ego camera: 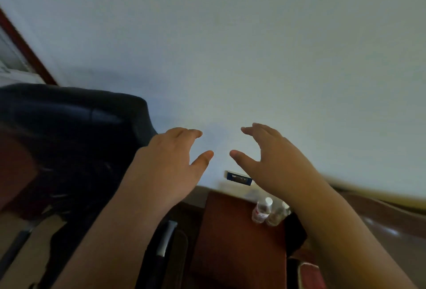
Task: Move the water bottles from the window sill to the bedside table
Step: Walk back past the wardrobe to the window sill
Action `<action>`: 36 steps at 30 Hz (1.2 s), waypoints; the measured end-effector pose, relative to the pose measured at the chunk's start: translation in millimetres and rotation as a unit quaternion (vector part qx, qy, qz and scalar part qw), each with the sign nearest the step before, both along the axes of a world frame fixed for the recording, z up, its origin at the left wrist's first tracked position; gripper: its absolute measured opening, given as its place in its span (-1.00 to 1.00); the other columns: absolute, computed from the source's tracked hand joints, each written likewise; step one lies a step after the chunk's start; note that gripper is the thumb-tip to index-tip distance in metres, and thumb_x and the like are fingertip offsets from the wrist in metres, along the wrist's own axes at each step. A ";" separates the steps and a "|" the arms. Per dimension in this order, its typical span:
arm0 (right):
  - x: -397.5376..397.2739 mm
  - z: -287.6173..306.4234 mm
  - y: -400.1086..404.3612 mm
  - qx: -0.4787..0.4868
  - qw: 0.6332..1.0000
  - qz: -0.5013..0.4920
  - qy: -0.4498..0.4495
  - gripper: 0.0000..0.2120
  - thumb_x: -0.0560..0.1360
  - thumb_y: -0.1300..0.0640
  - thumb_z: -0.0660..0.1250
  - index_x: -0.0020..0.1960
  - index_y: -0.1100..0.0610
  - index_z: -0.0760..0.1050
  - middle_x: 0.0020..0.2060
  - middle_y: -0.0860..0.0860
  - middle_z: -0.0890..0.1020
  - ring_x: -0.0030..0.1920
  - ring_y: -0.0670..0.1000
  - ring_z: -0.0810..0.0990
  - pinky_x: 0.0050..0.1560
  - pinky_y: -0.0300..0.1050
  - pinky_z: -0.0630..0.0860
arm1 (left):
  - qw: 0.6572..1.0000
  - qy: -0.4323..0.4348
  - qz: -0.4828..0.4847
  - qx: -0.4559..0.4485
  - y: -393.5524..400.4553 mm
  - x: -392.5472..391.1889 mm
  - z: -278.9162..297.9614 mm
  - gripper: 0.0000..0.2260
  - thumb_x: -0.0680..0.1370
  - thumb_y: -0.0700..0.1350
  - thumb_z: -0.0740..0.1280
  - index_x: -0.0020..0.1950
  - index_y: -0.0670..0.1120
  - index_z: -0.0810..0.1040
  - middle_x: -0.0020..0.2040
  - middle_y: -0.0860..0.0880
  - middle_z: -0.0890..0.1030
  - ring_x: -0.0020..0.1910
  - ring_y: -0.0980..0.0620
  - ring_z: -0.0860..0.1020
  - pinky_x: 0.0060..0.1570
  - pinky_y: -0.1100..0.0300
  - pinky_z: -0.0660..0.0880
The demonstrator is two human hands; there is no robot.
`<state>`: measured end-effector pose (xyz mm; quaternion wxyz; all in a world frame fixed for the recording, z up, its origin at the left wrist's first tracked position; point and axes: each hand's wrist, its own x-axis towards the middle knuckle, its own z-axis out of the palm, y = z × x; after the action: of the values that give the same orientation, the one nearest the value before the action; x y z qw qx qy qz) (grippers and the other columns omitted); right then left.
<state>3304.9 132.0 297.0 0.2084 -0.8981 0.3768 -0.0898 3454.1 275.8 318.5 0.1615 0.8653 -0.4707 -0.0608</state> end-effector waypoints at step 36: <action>2.6 6.8 468.2 0.009 0.647 0.762 0.029 -0.40 0.54 -0.29 0.25 0.52 -0.15 0.23 0.52 -0.13 0.27 0.45 -0.07 0.32 0.43 0.02 0.34 | 0.663 0.011 0.749 -0.017 453.3 -309.4 -7.8 -0.53 0.54 0.35 0.12 0.43 0.26 0.30 0.42 0.19 0.38 0.36 0.12 0.37 0.29 -0.03 0.44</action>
<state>3307.5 600.2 303.9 0.2002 -0.8691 -0.4331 0.1302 3144.8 729.1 310.7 0.1723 0.9224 0.3364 0.0791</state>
